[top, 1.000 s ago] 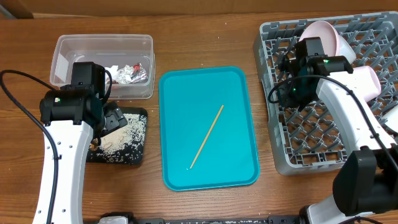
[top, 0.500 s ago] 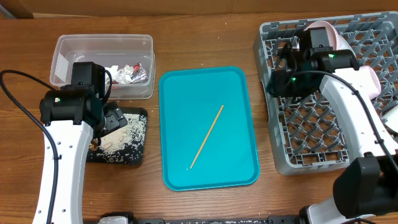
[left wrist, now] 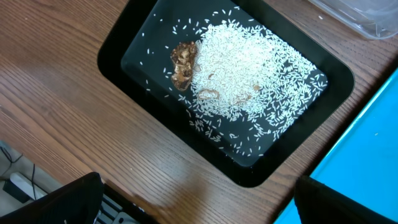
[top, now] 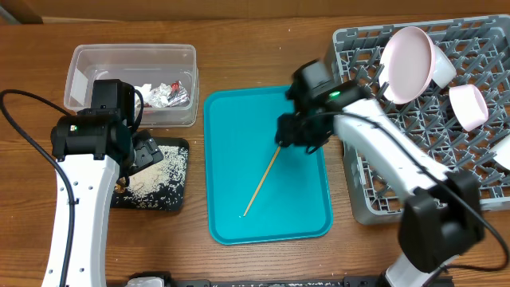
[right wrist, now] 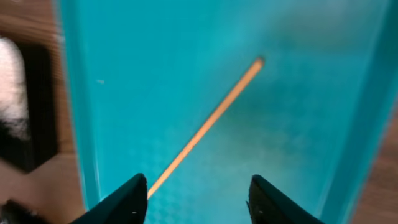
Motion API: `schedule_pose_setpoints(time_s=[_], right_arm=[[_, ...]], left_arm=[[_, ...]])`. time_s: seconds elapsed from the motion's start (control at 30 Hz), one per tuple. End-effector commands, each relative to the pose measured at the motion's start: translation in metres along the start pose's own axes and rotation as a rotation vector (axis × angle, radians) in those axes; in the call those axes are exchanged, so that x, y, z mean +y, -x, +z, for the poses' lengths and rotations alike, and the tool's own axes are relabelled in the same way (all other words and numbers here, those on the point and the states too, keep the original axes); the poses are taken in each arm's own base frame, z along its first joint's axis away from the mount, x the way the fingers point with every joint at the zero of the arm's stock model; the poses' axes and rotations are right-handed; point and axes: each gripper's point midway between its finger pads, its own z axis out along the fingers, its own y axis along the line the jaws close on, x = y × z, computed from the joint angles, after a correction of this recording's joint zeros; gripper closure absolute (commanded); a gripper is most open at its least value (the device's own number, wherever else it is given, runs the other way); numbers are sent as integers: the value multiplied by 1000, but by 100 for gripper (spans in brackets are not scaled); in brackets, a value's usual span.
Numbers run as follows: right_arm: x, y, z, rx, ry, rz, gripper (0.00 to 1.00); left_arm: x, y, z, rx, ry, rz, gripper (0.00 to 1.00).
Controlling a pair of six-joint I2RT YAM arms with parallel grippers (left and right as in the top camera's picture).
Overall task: Sort waste into correct bins and load items into the dishwasher
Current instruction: 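Return the right gripper to the remaining chopstick and grasp it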
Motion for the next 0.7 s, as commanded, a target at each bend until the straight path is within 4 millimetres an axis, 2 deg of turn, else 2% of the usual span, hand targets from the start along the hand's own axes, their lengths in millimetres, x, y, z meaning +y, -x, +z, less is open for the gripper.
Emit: schedule_pose_setpoints(time_s=[0.0,0.17,0.43,0.67], right_arm=[[-2,-11,25,0,-98,163,36],[12,-16,46,-23,-78,213,0],[0,-26,67,-13,-90,230,0],[-15,-33,82,-6,-197,215,0]], left_arm=[[0,1,-1,-5,-3,-10,0],[0,1,-1,-5,-3,-10,0],[0,1,-1,-5,-3,-10,0],[0,1,-1,-5,-3,-9,0]])
